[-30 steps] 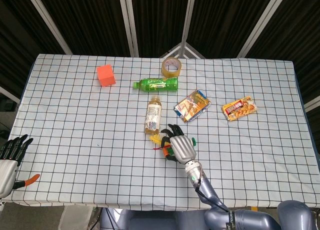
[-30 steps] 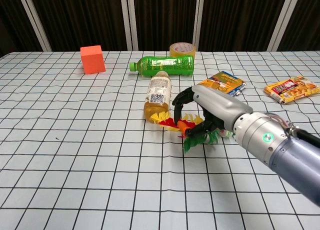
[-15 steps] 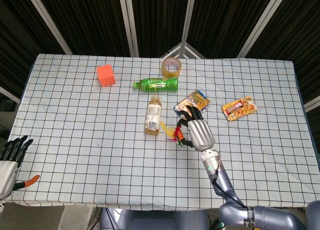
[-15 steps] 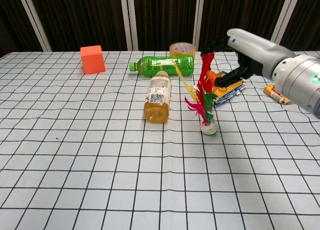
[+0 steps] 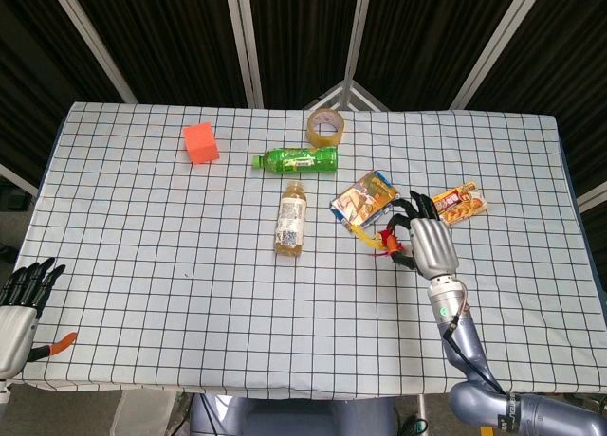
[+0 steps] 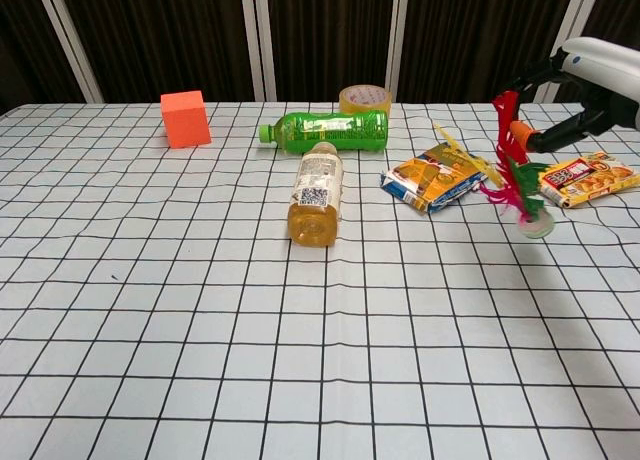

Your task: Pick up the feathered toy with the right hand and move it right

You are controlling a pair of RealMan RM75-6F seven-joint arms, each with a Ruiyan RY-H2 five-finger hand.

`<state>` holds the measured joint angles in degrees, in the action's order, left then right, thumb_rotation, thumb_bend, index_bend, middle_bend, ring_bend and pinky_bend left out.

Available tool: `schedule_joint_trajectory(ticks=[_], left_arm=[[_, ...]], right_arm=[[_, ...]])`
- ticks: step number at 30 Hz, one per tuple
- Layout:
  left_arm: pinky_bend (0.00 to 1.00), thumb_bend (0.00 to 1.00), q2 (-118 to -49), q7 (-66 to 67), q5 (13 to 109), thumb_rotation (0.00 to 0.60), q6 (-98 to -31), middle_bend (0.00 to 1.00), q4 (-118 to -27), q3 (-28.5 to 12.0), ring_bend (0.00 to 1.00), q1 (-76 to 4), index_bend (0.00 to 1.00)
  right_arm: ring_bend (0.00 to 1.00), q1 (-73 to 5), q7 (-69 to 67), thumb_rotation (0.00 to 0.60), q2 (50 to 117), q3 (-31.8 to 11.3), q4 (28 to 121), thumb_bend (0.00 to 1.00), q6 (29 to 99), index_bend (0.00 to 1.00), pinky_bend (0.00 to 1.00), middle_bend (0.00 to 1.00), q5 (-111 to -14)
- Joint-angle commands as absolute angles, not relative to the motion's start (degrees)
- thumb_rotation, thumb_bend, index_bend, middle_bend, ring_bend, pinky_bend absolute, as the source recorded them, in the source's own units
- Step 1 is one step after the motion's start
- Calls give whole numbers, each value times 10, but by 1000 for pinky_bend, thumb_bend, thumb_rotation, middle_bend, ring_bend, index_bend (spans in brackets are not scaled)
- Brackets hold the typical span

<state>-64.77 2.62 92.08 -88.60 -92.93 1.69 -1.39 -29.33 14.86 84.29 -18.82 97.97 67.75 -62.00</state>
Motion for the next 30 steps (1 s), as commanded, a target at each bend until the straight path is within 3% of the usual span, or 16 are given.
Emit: schedule_joint_trajectory(ticks=[1, 28, 30], left_arm=[[0, 0, -648, 26, 921, 600, -887, 0, -929, 17, 0, -14, 0], [0, 0, -650, 28, 924, 600, -890, 0, -928, 17, 0, -12, 0], [0, 0, -650, 29, 924, 600, -889, 0, -928, 17, 0, -12, 0]], right_arm=[[0, -293, 146, 600, 841, -186, 977, 562, 679, 675, 0, 235, -619], [0, -275, 104, 600, 826, -164, 962, 561, 689, 672, 0, 235, -616], [0, -275, 106, 600, 826, -164, 961, 562, 690, 586, 0, 229, -614]])
